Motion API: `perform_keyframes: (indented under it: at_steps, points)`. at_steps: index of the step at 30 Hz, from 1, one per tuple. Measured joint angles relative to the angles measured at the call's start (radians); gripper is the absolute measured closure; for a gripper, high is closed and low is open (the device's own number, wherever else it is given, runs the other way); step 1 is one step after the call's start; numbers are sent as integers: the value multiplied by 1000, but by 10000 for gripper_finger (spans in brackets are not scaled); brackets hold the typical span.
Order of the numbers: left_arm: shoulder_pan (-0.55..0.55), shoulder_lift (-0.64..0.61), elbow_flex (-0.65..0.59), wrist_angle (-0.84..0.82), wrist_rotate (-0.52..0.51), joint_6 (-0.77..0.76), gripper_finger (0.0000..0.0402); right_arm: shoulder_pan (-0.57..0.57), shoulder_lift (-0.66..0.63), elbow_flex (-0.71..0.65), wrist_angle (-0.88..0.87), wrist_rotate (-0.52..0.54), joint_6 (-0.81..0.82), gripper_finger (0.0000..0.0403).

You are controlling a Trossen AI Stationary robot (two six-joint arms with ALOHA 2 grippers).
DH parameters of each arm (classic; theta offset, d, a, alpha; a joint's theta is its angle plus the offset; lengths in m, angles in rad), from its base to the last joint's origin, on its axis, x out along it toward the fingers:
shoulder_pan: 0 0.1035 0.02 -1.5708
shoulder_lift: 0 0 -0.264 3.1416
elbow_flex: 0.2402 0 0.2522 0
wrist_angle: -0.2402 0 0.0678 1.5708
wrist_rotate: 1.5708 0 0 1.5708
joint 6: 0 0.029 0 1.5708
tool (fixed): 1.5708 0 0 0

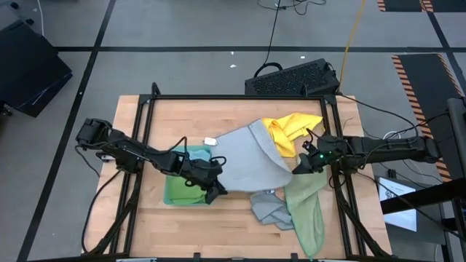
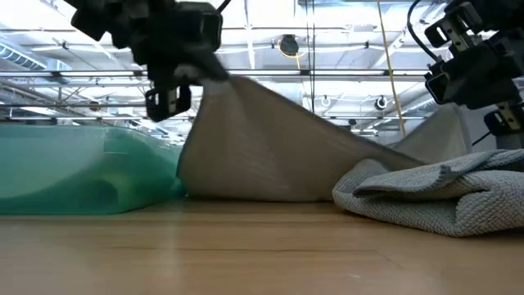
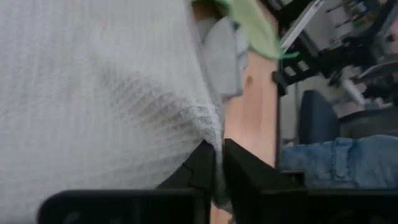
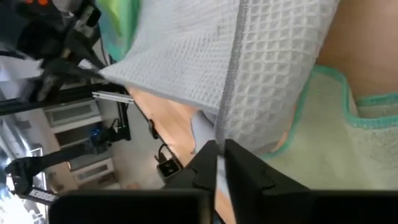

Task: Fold microfiber towels
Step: Fold the top gray microfiber cloth

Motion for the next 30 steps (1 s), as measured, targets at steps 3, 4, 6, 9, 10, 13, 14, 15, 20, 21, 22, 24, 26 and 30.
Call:
perform_keyframes:
  at_steps: [3, 4, 6, 9, 10, 13, 14, 15, 20, 21, 22, 24, 26, 30]
  points:
    - [-3, -3, 3, -6, 8, -10, 317, 7, 3, 0, 29, 1, 32, 337]
    - [-5, -3, 3, -7, 9, -25, 299, 7, 1, 1, 31, 1, 46, 323]
    - [-9, -3, 3, -7, 35, -61, 262, 7, 3, 1, 36, 1, 80, 296]
    - [4, -3, 3, 4, 151, -136, 217, 7, 6, 1, 67, 13, 123, 268]
    - [11, -3, 3, 6, 203, -161, 206, 7, 10, 4, 92, 36, 137, 264]
    - [39, -22, 3, 9, 310, -209, 188, 6, 43, 53, 142, 145, 146, 260]
    - [48, -29, 3, 12, 313, -206, 186, 3, 66, 84, 154, 185, 134, 260]
    - [58, -35, 3, 8, 302, -187, 185, -2, 93, 114, 157, 216, 116, 260]
    - [145, -57, 4, -97, 150, -95, 194, -38, 302, 286, 152, 352, -27, 259]
    - [167, -56, 4, -138, 125, -84, 199, -48, 349, 322, 150, 370, -62, 259]
    - [187, -55, 3, -173, 100, -67, 206, -61, 394, 358, 156, 381, -100, 259]
    - [228, -45, 3, -214, 68, -9, 222, -92, 476, 417, 156, 393, -176, 259]
    - [264, -32, 3, -242, 64, 69, 241, -134, 549, 460, 169, 375, -279, 259]
    - [312, 2, 3, -291, 110, 134, 281, -242, 646, 492, 258, 199, -468, 259]
